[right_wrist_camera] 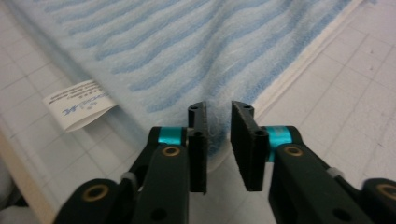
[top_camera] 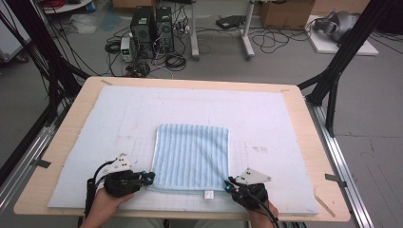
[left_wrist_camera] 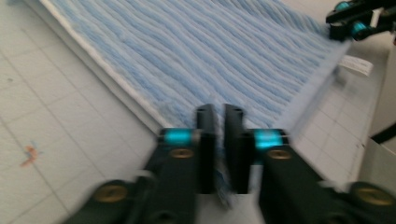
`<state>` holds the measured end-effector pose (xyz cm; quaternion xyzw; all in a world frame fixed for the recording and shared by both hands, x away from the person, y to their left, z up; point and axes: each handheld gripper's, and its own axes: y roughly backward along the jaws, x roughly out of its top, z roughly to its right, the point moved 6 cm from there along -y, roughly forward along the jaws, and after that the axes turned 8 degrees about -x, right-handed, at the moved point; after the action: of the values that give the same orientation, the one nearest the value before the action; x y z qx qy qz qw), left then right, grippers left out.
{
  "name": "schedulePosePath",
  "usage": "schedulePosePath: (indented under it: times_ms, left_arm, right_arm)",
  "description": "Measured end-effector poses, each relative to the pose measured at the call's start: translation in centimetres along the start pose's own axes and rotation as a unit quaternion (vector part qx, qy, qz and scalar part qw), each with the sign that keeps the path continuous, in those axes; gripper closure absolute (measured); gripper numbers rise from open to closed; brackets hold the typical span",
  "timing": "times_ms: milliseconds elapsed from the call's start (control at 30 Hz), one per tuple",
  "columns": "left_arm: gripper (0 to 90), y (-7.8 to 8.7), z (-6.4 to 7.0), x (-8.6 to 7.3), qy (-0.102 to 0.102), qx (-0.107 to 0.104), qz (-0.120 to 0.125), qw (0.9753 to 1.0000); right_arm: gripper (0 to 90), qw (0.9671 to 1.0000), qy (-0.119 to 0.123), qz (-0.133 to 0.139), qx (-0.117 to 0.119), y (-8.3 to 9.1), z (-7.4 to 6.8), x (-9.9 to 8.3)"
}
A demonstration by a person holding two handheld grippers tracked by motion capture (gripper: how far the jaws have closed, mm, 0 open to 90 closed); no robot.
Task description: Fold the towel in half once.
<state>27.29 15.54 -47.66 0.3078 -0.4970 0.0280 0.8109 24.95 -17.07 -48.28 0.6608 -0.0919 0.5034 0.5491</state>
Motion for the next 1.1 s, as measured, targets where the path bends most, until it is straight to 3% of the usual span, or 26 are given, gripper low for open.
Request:
schedulePosePath:
  times_ms: [67,200,400,500,633,800,833,900,1000,1100]
  left_arm:
    - [66.6,0.0,-0.3,0.4,0.004,0.009,0.012,0.9999]
    - [60.8,0.1,-1.0,1.2,0.005,0.013,0.042,0.999]
    - [60.8,0.0,-1.9,2.7,0.003,0.015,0.066,0.9977]
    - [59.8,0.1,-2.4,3.2,0.002,0.023,0.073,0.9971]
    - [53.6,0.4,-3.0,3.4,0.004,0.036,0.081,0.996]
    - [49.2,0.5,-3.5,3.5,0.005,0.046,0.082,0.9956]
    - [48.5,0.5,-3.6,3.6,0.006,0.048,0.082,0.9955]
    - [47.1,0.5,-3.7,3.8,0.007,0.049,0.085,0.9952]
    - [45.4,0.5,-3.8,4.1,0.006,0.05,0.091,0.9945]
    - [42.5,0.6,-4.1,4.2,0.007,0.057,0.101,0.9933]
  right_arm:
    - [63.4,0.9999,-0.011,0.009,-0.009,0.1,0.5,0.3]
    - [62.6,0.9989,-0.029,0.034,-0.016,-0.2,1.8,1.8]
    - [61.5,0.9975,-0.044,0.045,-0.032,-4.4,4.8,5.7]
    - [66.0,0.997,-0.063,0.031,-0.032,-7.0,6.3,7.3]
    - [72.5,0.9977,-0.059,0.009,-0.033,-9.6,6.9,8.5]
    - [72.6,0.9969,-0.054,-0.029,-0.049,-11.8,7.7,8.3]
    - [72.5,0.9965,-0.063,-0.025,-0.048,-12.0,7.9,8.3]
    - [69.0,0.9954,-0.057,-0.025,-0.072,-12.0,8.4,8.3]
    - [65.8,0.9945,-0.08,-0.021,-0.065,-11.6,8.7,8.3]
    - [61.1,0.9956,-0.073,0.002,-0.059,-10.2,8.7,8.5]
